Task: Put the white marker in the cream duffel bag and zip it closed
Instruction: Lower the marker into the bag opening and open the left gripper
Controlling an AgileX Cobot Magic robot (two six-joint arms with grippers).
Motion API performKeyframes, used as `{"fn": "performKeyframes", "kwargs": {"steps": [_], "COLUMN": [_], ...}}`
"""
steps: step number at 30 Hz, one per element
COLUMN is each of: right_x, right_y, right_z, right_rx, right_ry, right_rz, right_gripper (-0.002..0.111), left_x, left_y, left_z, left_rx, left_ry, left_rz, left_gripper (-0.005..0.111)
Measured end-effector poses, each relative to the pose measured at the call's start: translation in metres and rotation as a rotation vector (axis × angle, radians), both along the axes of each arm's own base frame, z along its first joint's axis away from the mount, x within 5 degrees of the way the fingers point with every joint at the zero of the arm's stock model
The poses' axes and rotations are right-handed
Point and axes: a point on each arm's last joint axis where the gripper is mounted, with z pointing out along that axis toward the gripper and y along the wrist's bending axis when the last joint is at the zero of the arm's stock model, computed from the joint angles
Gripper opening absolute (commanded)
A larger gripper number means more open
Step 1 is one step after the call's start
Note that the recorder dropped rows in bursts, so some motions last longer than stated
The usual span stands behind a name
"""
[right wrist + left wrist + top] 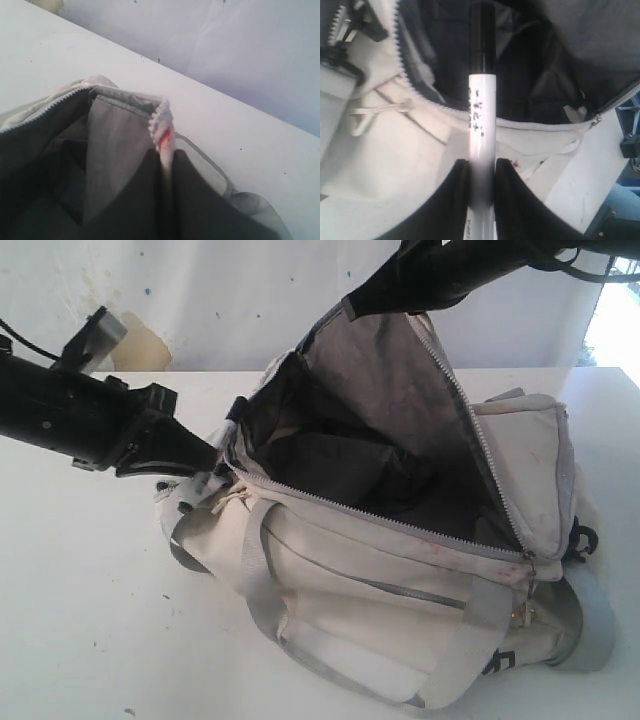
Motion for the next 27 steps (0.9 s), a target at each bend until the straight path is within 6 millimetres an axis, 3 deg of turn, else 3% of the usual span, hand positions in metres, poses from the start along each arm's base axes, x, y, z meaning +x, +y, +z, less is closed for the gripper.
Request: {"fn": "performKeyframes", "kwargs": {"steps": [4, 11, 22, 27], "right_x": [0.000, 0.000, 0.000, 0.000], "right_y": [0.000, 0.000, 0.000, 0.000], "right_z": [0.000, 0.000, 0.000, 0.000], "right_rx": [0.000, -0.002, -0.002, -0.002], "right_ry": [0.000, 0.003, 0.004, 0.004], "right_rz": [0.000, -0.001, -0.001, -0.001], "right_gripper": [0.000, 0.000, 0.000, 0.000], "left_x": [-0.005, -0.005, 0.015, 0.028], "left_y": [-0.025, -0.049, -0.055, -0.058], "left_z": [0.003, 0.005, -0.013, -0.012], "left_rx": [-0.054, -0.200, -0.322, -0.336], "left_ry": [0.032, 0.200, 0.404, 0.414], "left_rz": [0.022, 0.158, 0.373, 0.416], "left_gripper": [0.000, 0.000, 0.000, 0.000]}}
